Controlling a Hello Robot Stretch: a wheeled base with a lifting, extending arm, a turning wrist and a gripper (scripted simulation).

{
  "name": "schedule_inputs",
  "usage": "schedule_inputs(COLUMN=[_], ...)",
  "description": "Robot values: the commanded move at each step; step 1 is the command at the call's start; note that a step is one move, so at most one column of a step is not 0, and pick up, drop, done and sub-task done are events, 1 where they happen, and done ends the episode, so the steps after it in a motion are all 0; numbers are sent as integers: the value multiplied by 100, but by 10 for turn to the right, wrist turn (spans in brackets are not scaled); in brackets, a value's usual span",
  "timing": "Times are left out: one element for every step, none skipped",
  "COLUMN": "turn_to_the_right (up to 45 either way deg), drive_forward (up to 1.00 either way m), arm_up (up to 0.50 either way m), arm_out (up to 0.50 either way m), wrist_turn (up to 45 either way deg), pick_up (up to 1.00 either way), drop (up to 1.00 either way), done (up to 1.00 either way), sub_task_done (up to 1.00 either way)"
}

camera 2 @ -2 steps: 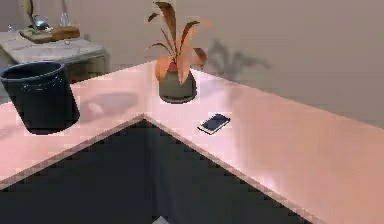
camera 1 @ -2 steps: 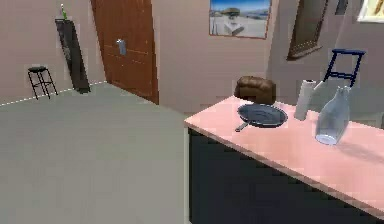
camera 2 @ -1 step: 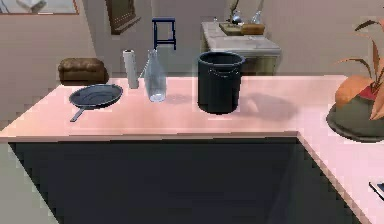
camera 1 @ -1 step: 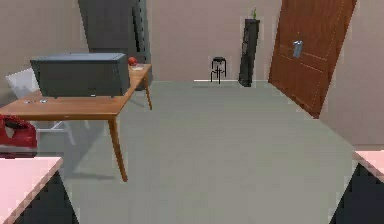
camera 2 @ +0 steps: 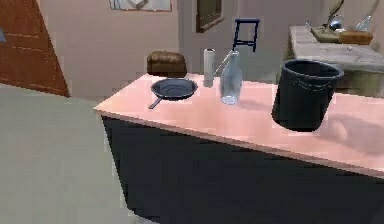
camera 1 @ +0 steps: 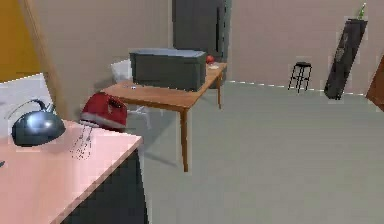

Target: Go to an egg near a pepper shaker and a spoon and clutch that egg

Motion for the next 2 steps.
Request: schedule_inputs(turn_to_the_right=[0, -210], drive_forward=[85, 0], arm_up=[0, 0], arm_out=[0, 0], wrist_turn=[0, 0], pick_up=[0, 0], drop=[0, 0], done=[0, 0], sub_task_done=[0, 0])
